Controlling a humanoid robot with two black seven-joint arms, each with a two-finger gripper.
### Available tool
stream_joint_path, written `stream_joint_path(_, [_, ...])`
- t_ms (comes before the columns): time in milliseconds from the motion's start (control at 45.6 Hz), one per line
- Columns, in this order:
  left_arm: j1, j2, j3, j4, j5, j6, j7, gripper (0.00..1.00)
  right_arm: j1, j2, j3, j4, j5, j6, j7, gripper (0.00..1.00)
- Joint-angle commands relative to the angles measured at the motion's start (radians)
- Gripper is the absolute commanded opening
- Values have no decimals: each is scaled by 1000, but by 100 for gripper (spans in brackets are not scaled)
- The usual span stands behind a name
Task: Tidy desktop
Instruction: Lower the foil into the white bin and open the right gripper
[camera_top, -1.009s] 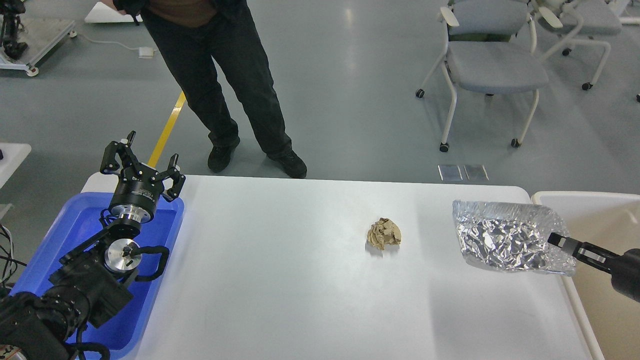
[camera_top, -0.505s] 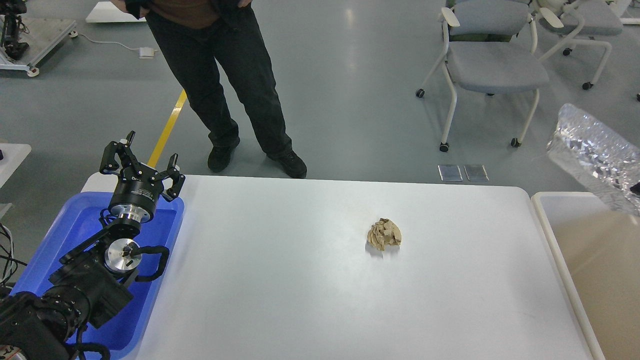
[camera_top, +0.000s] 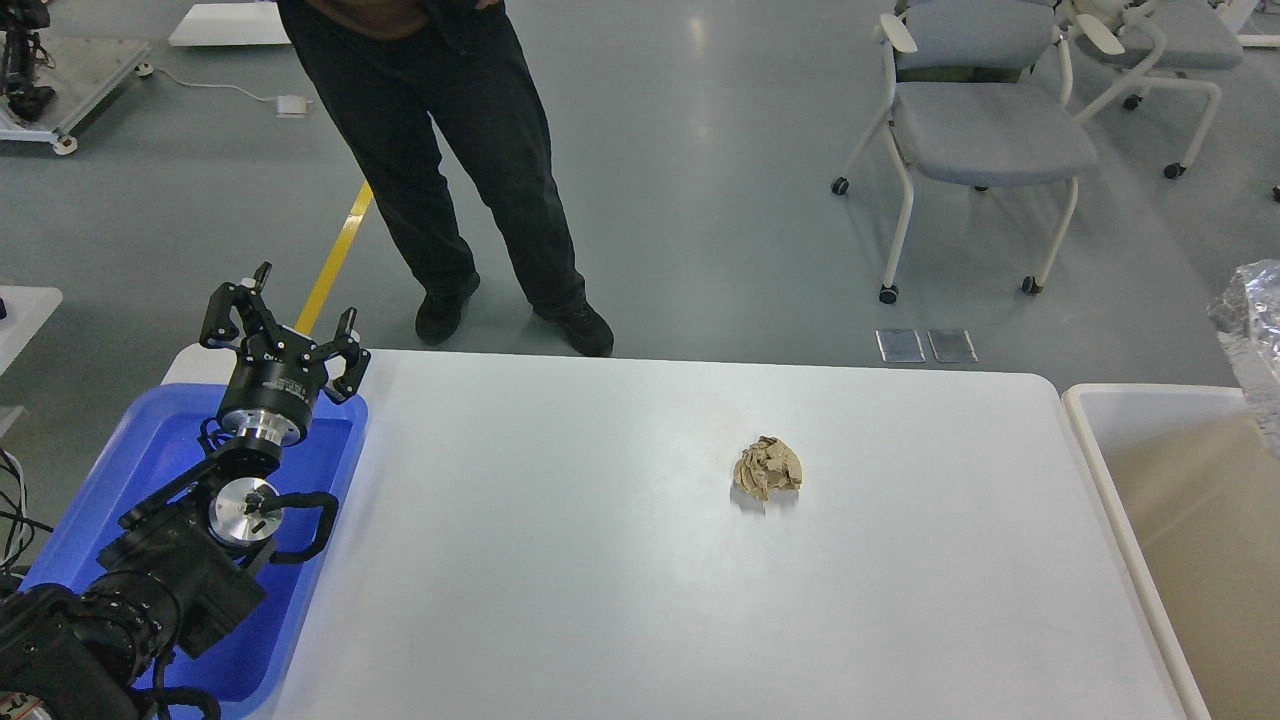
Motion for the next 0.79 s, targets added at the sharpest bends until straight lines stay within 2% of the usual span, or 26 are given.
stream_joint_path(0, [0, 0, 0, -1, 0, 0, 0, 100, -114, 160, 147, -242, 106, -71, -149, 0])
stream_joint_path(88, [0, 0, 0, -1, 0, 0, 0, 100, -138, 192, 177, -291, 103, -75, -167, 0])
stream_joint_path(329, [0, 0, 0, -1, 0, 0, -1, 100, -181, 273, 214, -352, 104, -116, -174, 0])
stream_joint_path(570, [0, 0, 0, 1, 0, 0, -2, 100, -227, 381, 217, -427, 97, -104, -166, 0])
stream_joint_path(768, [0, 0, 0, 1, -1, 0, -2, 100, -240, 408, 215, -429, 97, -110, -164, 0])
